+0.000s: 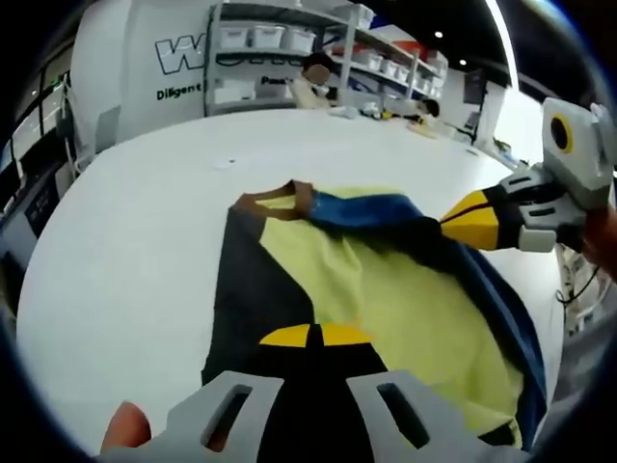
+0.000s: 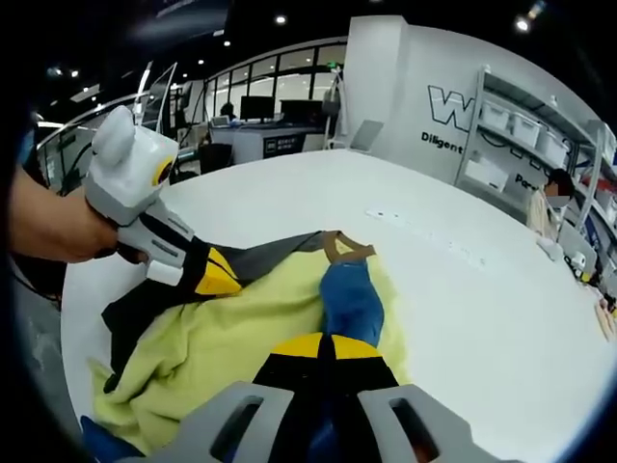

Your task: Fold the garment on the visible template until the final outline fits inside the template.

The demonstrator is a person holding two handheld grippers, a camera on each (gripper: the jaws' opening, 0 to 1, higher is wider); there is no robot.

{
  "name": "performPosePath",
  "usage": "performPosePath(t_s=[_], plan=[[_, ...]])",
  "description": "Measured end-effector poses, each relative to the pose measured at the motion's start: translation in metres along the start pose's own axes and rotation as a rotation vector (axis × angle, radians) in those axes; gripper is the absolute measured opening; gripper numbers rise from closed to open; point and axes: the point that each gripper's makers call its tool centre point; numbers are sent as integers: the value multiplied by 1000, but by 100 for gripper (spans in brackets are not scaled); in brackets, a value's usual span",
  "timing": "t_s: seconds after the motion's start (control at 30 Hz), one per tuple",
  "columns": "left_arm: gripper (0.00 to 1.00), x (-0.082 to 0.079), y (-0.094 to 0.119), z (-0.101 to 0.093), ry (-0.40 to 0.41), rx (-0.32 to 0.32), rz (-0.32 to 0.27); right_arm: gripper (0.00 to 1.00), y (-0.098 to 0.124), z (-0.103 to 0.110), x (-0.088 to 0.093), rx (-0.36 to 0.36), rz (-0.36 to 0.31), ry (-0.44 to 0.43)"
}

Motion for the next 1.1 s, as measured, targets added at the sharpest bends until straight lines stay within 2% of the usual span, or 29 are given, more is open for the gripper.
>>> performPosePath(t_s=[0.23, 0.53, 0.87, 1.1], plan=[[0, -7, 12, 14, 17, -26, -19, 0, 5, -6, -8, 10, -15, 7], [0, -9, 25, 37, 38, -66, -33, 0, 16, -28, -17, 40, -31, 13], [0, -12, 36, 62, 37, -105, -46, 0, 30, -69, -33, 84, -62, 15], [0, -15, 39, 76, 35, -123, -52, 0, 34, -97, -35, 110, -71, -7]])
Point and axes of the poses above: the point that each gripper's makers call its tool centre point, and the gripper's own axes: y roughly backward along the fingers, z roughly to its left, x roughly out of its underside, and after that the axes turned 11 degrees about -y, right-handed
